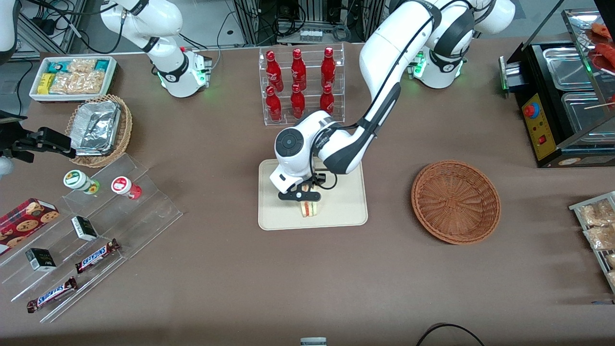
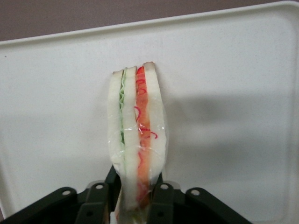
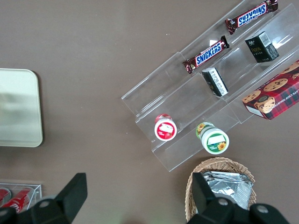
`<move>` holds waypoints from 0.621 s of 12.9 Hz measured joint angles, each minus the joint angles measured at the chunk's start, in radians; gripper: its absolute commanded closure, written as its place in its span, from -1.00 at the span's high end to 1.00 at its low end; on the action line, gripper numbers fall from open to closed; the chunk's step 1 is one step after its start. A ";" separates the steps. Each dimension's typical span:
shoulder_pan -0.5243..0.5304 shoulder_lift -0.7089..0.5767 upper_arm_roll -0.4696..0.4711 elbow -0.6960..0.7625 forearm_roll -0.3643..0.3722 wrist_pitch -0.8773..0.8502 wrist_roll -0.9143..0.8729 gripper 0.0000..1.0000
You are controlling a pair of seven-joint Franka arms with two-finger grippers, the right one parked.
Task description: Place sandwich from basket to tray
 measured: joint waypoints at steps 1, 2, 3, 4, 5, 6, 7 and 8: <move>0.000 -0.009 0.002 0.003 0.000 -0.001 -0.004 1.00; 0.002 -0.025 0.004 0.007 0.000 -0.009 -0.007 1.00; 0.004 -0.050 0.006 0.008 0.000 -0.028 -0.016 1.00; 0.008 -0.081 0.009 0.010 0.000 -0.056 -0.033 1.00; 0.016 -0.119 0.013 0.011 0.000 -0.091 -0.051 1.00; 0.031 -0.162 0.017 0.012 0.000 -0.133 -0.062 1.00; 0.054 -0.207 0.020 0.013 0.000 -0.176 -0.065 1.00; 0.088 -0.251 0.022 0.013 0.000 -0.211 -0.065 1.00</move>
